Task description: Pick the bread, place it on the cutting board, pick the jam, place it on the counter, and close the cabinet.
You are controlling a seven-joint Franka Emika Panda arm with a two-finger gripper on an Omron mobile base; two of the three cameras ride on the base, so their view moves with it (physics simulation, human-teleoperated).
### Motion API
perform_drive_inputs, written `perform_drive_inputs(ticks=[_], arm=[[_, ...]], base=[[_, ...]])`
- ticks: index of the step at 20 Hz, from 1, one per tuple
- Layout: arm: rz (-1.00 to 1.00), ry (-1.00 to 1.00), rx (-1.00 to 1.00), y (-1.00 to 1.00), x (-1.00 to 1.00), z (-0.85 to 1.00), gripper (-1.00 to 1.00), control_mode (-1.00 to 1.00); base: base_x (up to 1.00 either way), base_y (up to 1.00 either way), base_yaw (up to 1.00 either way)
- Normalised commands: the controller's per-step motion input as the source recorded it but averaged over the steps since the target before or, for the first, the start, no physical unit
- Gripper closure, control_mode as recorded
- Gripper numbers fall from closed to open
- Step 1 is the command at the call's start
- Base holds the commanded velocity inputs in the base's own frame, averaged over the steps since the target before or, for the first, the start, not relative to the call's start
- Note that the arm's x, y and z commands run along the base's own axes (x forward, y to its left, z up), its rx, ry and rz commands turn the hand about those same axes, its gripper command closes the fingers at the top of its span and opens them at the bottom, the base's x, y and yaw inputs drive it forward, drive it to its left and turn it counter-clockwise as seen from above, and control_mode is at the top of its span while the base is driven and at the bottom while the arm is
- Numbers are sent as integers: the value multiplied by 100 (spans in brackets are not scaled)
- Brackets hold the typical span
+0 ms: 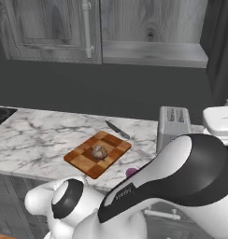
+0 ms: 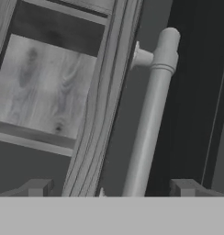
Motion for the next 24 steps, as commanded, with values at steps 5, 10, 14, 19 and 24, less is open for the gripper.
perform_drive_inputs(ticks=[5,10,14,19,24], arm=[[7,3,0,-15,5,-9,-100,-100],[7,3,0,-13,25,-1,-100,-100],[9,2,0,-13,37,0,-100,-100],[10,2,0,-11,37,0,-100,-100],[18,3,0,0,38,0,-100,-100]], base=[[0,0,0],[0,0,0],[0,0,0],[0,0,0],[0,0,0]])
